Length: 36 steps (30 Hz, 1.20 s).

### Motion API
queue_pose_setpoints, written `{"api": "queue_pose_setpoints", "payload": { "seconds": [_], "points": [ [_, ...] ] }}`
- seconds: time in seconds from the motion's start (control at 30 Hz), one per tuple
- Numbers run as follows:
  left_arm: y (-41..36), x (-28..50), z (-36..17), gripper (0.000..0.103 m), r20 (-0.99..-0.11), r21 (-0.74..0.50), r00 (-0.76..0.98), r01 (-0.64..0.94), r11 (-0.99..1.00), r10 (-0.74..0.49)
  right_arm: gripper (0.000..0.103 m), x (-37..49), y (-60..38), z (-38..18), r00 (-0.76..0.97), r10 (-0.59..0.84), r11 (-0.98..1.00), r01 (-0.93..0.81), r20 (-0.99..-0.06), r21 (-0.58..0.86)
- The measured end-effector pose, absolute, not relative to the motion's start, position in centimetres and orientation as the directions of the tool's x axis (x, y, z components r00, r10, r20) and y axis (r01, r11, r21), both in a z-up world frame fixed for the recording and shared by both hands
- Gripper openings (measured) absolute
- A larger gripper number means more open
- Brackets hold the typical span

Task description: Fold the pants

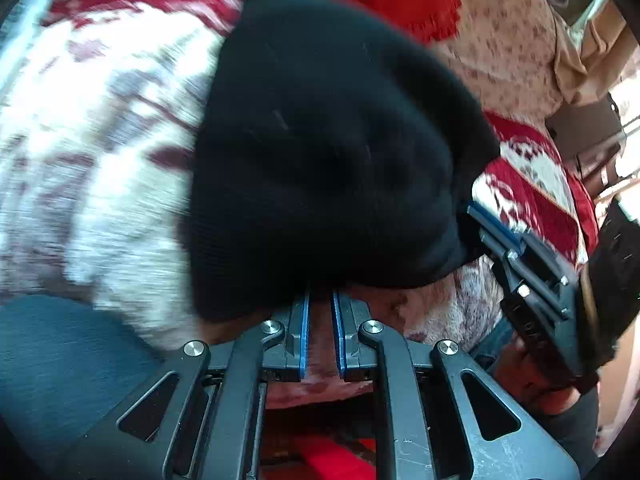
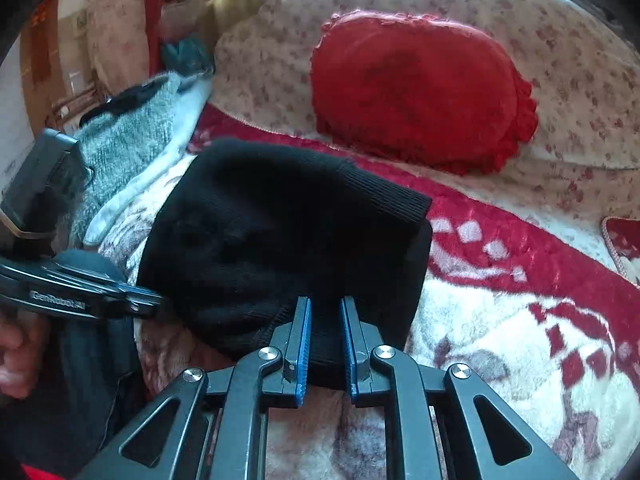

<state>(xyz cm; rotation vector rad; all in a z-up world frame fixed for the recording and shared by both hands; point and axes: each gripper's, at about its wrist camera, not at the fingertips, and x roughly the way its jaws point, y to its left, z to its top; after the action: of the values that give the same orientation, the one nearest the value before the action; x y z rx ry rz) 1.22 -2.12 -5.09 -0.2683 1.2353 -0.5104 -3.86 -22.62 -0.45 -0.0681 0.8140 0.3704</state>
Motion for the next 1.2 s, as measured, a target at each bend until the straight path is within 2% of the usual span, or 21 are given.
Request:
{"api": "queue_pose_setpoints", "payload": {
  "seconds": [0.07,0.2,0.27,0.4,0.47,0.53,0.57,0.63,0.7,0.93,1.0,1.07,1.13,1.17,1.2],
  "points": [
    [-2.7,0.2,-4.3,0.011,-0.803,-0.467,0.267,0.275,0.84,-0.534,0.012,-3.9,-22.7,-0.3,0.63,0.299,0.934,-0.347,-0.717,0.084],
    [-2.5,-3.1,-0.9,0.011,-0.7,-0.565,0.249,0.379,0.732,-0.669,0.013,-3.9,-24.1,0.8,0.627,0.358,0.923,-0.347,-0.692,0.163],
    [-2.1,-4.4,1.3,0.011,-0.651,-0.58,0.262,0.432,0.69,-0.712,0.013,-4.4,-24.8,2.4,0.667,0.394,0.915,-0.346,-0.633,0.206],
    [-1.1,-2.1,5.9,0.012,-0.568,-0.497,0.448,0.481,0.722,-0.69,0.013,-4.4,-24.2,4.9,0.744,0.375,0.924,-0.347,-0.553,0.16],
    [-1.3,1.2,5.5,0.012,-0.591,-0.427,0.529,0.434,0.793,-0.608,0.013,-3.1,-23.4,5.0,0.761,0.338,0.938,-0.322,-0.554,0.13],
    [-1.7,4.6,2.8,0.012,-0.665,-0.409,0.504,0.372,0.833,-0.551,0.013,-1.6,-23.1,4.1,0.757,0.307,0.949,-0.286,-0.577,0.13],
    [-2.1,6.6,0.3,0.012,-0.719,-0.425,0.449,0.32,0.847,-0.53,0.013,-0.4,-23.1,2.9,0.736,0.281,0.958,-0.258,-0.616,0.128],
    [-2.6,7.5,-2.4,0.014,-0.751,-0.429,0.417,0.279,0.859,-0.511,0.013,1.9,-23.3,-1.0,0.631,0.26,0.963,-0.23,-0.731,0.144],
    [-2.7,8.0,-2.7,0.013,-0.741,-0.448,0.421,0.269,0.853,-0.522,0.013,1.6,-23.9,-2.0,0.686,0.3,0.952,-0.259,-0.663,0.162],
    [-2.4,7.7,-2.6,0.013,-0.718,-0.449,0.449,0.285,0.847,-0.532,0.013,1.7,-23.8,-2.8,0.716,0.3,0.953,-0.259,-0.631,0.159],
    [-2.2,7.3,-2.0,0.013,-0.701,-0.433,0.48,0.299,0.85,-0.527,0.013,1.3,-24.0,-2.6,0.717,0.323,0.946,-0.265,-0.618,0.188],
    [-1.1,5.9,-0.2,0.015,-0.645,-0.432,0.542,0.324,0.842,-0.539,0.014,0.9,-25.2,-1.4,0.692,0.365,0.931,-0.249,-0.623,0.268],
    [0.4,4.5,1.0,0.032,-0.581,-0.459,0.596,0.323,0.828,-0.555,0.018,-0.4,-26.9,-0.1,0.696,0.395,0.91,-0.207,-0.6,0.359],
    [1.3,3.9,1.3,0.057,-0.552,-0.488,0.616,0.307,0.817,-0.562,0.031,-1.5,-27.9,0.5,0.722,0.382,0.907,-0.173,-0.577,0.384],
    [2.3,3.6,1.0,0.076,-0.534,-0.527,0.632,0.27,0.806,-0.561,0.042,-2.4,-28.7,0.7,0.741,0.366,0.904,-0.141,-0.563,0.403]
  ]
}}
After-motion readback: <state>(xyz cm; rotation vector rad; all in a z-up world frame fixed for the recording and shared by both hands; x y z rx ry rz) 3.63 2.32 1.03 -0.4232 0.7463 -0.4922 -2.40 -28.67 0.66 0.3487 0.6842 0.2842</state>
